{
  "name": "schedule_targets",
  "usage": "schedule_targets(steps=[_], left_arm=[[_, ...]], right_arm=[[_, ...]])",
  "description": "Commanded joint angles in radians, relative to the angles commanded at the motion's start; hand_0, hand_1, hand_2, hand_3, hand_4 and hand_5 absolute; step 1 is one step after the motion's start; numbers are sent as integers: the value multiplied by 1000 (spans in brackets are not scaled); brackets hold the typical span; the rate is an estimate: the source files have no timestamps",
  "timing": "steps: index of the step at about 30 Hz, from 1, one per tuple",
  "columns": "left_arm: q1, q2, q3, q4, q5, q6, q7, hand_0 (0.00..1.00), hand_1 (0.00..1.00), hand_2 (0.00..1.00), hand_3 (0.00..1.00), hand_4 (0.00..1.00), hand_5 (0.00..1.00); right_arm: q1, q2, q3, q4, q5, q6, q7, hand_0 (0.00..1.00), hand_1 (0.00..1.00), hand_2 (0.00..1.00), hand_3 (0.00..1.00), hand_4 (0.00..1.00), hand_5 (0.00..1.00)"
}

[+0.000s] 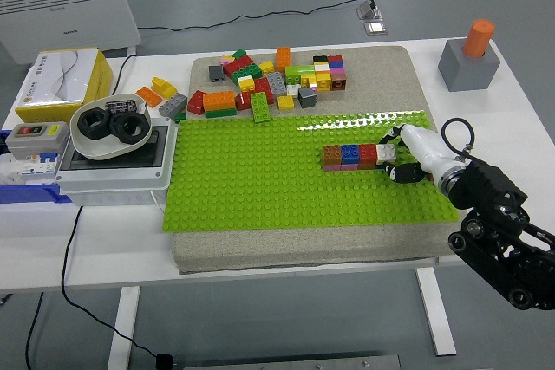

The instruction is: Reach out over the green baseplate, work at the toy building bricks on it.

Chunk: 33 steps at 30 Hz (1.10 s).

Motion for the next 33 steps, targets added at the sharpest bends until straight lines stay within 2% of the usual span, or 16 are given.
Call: schedule_targets(steps=[18, 19, 24, 25, 30, 31, 33], left_arm=[[1, 0, -3, 0, 2, -2, 0, 783, 726, 642, 474, 665, 380], [0, 0, -4, 0, 2, -2, 0, 783, 726, 641, 474, 665, 379], [-1, 0, -5, -1, 2, -3, 0, 783, 726, 641, 474, 665, 379], [-1, 0, -6, 0, 2, -3, 0, 783, 725, 640, 474, 664, 380], [-2, 0, -5, 0, 2, -2, 0, 783, 725, 640, 474, 664, 380], [-1, 0, -5, 0, 2, -2, 0, 783, 725, 640, 474, 664, 379], [0, 0, -4, 0, 0, -1, 0, 783, 725, 640, 474, 664, 379]], right_arm=[[-6, -1, 9, 8, 8, 9, 8, 771, 762, 808, 715, 661, 78], [-6, -1, 10, 9, 8, 13, 9, 778, 767, 820, 770, 707, 82], [-9, -8, 26, 24, -41, 32, 4, 778, 767, 820, 770, 707, 82], [-9, -10, 29, 31, -60, 36, 1, 794, 791, 863, 907, 901, 189], [-8, -18, 35, 70, -152, 59, -8, 794, 791, 863, 907, 901, 189], [-10, -20, 36, 80, -164, 63, -9, 851, 851, 915, 954, 998, 318], [-16, -24, 38, 101, -185, 62, -8, 851, 851, 915, 954, 998, 318]])
